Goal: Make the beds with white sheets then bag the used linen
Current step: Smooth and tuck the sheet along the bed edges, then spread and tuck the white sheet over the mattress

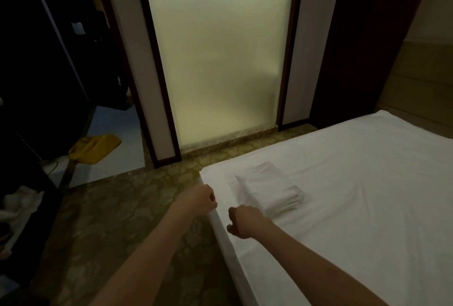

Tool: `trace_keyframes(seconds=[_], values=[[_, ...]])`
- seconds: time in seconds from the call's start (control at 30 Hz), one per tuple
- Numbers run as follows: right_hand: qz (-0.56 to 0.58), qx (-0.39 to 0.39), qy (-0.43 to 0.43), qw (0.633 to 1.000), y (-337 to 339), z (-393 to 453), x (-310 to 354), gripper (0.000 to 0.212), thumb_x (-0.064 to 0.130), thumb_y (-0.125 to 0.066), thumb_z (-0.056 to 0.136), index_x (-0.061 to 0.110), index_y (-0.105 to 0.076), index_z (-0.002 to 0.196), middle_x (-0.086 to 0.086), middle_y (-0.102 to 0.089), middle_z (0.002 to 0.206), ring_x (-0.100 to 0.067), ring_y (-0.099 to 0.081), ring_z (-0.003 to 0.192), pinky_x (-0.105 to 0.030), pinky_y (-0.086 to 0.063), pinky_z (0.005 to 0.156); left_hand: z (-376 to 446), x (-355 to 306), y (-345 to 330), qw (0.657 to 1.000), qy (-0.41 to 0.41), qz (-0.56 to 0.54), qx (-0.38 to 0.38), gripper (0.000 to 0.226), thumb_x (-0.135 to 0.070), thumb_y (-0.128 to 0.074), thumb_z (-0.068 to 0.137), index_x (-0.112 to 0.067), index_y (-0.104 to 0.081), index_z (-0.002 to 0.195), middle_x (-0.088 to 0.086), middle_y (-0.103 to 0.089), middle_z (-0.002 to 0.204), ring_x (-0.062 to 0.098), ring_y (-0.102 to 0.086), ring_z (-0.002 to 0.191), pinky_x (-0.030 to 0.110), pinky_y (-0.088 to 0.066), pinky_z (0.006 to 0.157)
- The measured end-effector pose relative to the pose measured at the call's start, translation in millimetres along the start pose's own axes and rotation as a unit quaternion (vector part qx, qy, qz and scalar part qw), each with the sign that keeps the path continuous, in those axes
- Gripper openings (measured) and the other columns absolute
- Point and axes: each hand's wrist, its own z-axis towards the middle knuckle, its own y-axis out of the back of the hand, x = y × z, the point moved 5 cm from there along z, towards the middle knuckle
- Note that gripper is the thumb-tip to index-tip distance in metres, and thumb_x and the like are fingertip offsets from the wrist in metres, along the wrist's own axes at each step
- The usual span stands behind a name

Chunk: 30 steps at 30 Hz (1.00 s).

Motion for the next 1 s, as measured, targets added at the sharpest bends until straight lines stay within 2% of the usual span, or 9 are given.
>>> trace_keyframes(seconds=[0.13, 0.23, 0.37, 0.43, 0.5, 0.57, 0.8, 1.0], values=[[0.005, 0.051, 0.012, 0.999, -0.2, 43.2, 8.3, 0.036, 0.023, -0.048, 0.099, 0.004, -0.048, 0.13, -0.017, -0.055, 0.127, -0.033, -0.057, 0.113, -0.038, -0.045, 0.087, 37.6, 26.4, 17.6, 1.0, 0.017, -0.003, -0.014, 0.018, -0.027, -0.058, 0.094, -0.016, -0.065, 0.107, -0.004, -0.064, 0.097, 0.009, -0.06, 0.088, 0.02, -0.051, 0.078], [0.026, 0.063, 0.028, 0.997, 7.5, 76.0, 7.5, 0.035, 0.02, -0.045, 0.101, 0.001, -0.046, 0.131, -0.019, -0.054, 0.127, -0.032, -0.057, 0.105, -0.037, -0.04, 0.078, 70.8, 36.9, 33.9, 1.0, 0.017, 0.007, -0.013, 0.019, -0.025, -0.057, 0.094, -0.016, -0.066, 0.109, -0.002, -0.067, 0.103, 0.009, -0.061, 0.091, 0.02, -0.05, 0.08], [0.026, 0.062, 0.008, 0.998, 13.5, 110.6, -20.8, 0.034, 0.021, -0.047, 0.1, 0.0, -0.048, 0.127, -0.02, -0.056, 0.125, -0.035, -0.058, 0.11, -0.036, -0.04, 0.075, 119.8, 32.7, 53.4, 1.0, 0.006, 0.004, -0.027, 0.019, -0.025, -0.056, 0.095, -0.017, -0.066, 0.109, -0.004, -0.064, 0.102, 0.009, -0.059, 0.09, 0.021, -0.051, 0.081], [0.031, 0.065, -0.02, 0.997, 14.8, 121.6, -41.9, 0.038, 0.024, -0.046, 0.1, -0.001, -0.047, 0.128, -0.021, -0.054, 0.129, -0.035, -0.056, 0.114, -0.04, -0.045, 0.084, 146.4, 22.6, 55.3, 0.999, -0.011, 0.001, -0.03, 0.02, -0.027, -0.057, 0.095, -0.018, -0.066, 0.11, -0.002, -0.065, 0.105, 0.01, -0.06, 0.092, 0.024, -0.053, 0.084], [0.033, 0.072, -0.057, 0.995, 15.7, 129.0, -63.7, 0.042, 0.026, -0.044, 0.1, 0.0, -0.045, 0.132, -0.02, -0.051, 0.135, -0.035, -0.053, 0.12, -0.041, -0.043, 0.096, 172.0, 6.0, 49.4, 0.999, -0.038, 0.01, -0.006, 0.022, -0.029, -0.056, 0.095, -0.018, -0.066, 0.112, -0.002, -0.066, 0.109, 0.012, -0.061, 0.095, 0.028, -0.053, 0.087], [0.042, 0.07, -0.096, 0.992, 20.1, 138.2, -83.6, 0.043, 0.026, -0.045, 0.099, 0.001, -0.045, 0.134, -0.019, -0.049, 0.137, -0.035, -0.051, 0.123, -0.041, -0.041, 0.099, 199.5, -12.2, 42.1, 0.997, -0.069, 0.02, 0.019, 0.026, -0.03, -0.055, 0.096, -0.018, -0.066, 0.115, -0.001, -0.066, 0.113, 0.014, -0.062, 0.1, 0.031, -0.053, 0.09], [0.081, 0.036, -0.223, 0.971, 50.6, 172.8, -140.5, 0.043, 0.029, -0.044, 0.099, 0.004, -0.042, 0.133, -0.016, -0.05, 0.134, -0.032, -0.052, 0.121, -0.038, -0.042, 0.096, 284.1, -62.4, 16.1, 0.98, -0.184, 0.042, 0.059, 0.026, -0.029, -0.053, 0.096, -0.017, -0.064, 0.116, 0.001, -0.066, 0.115, 0.017, -0.062, 0.102, 0.031, -0.052, 0.091], [0.13, -0.036, -0.319, 0.938, 106.0, 200.4, -167.3, 0.04, 0.025, -0.042, 0.1, 0.006, -0.042, 0.135, -0.014, -0.051, 0.134, -0.03, -0.053, 0.12, -0.034, -0.042, 0.091, 322.0, -37.0, -33.4, 0.944, -0.266, 0.159, 0.117, 0.032, -0.029, -0.047, 0.096, -0.014, -0.062, 0.12, 0.007, -0.065, 0.119, 0.025, -0.062, 0.106, 0.032, -0.048, 0.089]])
